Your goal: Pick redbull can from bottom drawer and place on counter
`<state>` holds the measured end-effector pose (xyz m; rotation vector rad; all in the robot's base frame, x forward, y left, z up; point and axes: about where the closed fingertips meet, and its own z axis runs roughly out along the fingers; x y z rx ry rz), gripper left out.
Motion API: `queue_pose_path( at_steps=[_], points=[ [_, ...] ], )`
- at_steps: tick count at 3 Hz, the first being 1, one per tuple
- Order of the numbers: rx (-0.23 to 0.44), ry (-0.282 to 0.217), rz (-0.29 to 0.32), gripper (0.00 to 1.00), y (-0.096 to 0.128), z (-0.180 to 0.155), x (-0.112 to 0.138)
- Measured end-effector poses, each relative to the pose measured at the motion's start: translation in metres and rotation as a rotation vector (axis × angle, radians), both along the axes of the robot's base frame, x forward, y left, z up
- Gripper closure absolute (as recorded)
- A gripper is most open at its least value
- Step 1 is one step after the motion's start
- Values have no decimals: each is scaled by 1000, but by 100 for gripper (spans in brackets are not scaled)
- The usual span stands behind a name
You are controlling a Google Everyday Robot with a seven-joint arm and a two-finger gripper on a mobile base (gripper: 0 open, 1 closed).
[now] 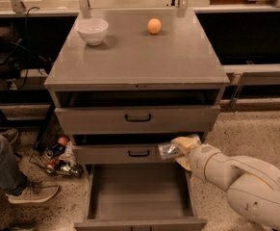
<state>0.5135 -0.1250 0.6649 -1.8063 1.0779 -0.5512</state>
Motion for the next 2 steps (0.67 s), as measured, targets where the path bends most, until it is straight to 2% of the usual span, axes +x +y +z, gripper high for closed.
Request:
queue_pose_path(
  at_steps=[1,2],
  points=[
    [15,-21,23,100,4,8,-1],
    [14,-20,21,100,4,8,-1]
  ],
)
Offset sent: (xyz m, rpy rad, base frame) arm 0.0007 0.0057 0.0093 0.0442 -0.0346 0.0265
